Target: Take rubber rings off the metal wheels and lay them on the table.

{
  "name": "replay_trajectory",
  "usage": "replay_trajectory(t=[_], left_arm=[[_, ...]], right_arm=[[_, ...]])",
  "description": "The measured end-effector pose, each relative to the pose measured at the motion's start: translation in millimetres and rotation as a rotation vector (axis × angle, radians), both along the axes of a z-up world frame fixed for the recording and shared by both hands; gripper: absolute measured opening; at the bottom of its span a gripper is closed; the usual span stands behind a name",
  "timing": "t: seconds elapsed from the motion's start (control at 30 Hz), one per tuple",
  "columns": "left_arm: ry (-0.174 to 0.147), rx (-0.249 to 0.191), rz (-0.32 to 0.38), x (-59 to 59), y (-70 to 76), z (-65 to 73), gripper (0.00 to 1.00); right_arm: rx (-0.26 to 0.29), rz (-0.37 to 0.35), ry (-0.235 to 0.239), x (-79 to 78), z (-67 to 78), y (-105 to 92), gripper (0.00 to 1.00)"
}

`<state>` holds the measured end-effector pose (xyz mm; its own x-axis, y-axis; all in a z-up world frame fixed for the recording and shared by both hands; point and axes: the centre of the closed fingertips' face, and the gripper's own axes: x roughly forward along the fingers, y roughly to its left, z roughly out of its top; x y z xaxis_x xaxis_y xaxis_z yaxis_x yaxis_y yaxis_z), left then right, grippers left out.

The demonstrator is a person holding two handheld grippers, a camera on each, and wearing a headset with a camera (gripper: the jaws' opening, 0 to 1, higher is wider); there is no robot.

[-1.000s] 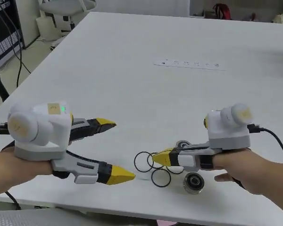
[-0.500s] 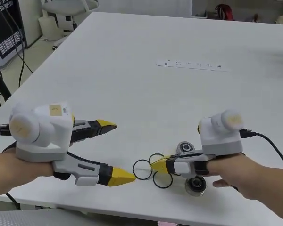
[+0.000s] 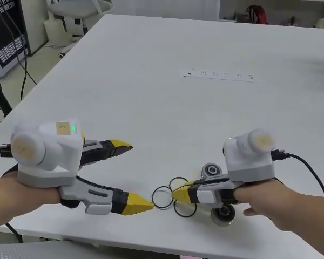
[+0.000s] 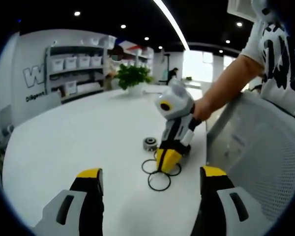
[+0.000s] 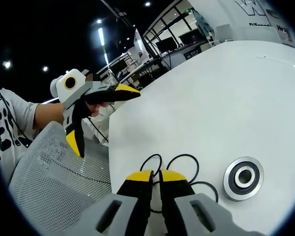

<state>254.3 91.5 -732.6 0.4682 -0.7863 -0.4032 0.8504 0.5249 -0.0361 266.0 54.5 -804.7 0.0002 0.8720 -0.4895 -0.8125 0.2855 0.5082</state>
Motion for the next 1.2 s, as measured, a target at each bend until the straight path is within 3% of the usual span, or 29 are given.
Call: replay_trajectory(t=[0.57, 1.2], left_arm=[[0.003, 0.017, -0.014, -1.8, -2.2, -1.5, 0.8], [-0.013, 0.021, -0.024, 1.1, -5.9, 8.4, 0.81]], right_arm=[[-0.014, 0.032, -0.039, -4.5, 3.2, -0.7, 0.13], [0.114, -0.053, -0.089, 14.5, 53.1, -17.8, 0.22]])
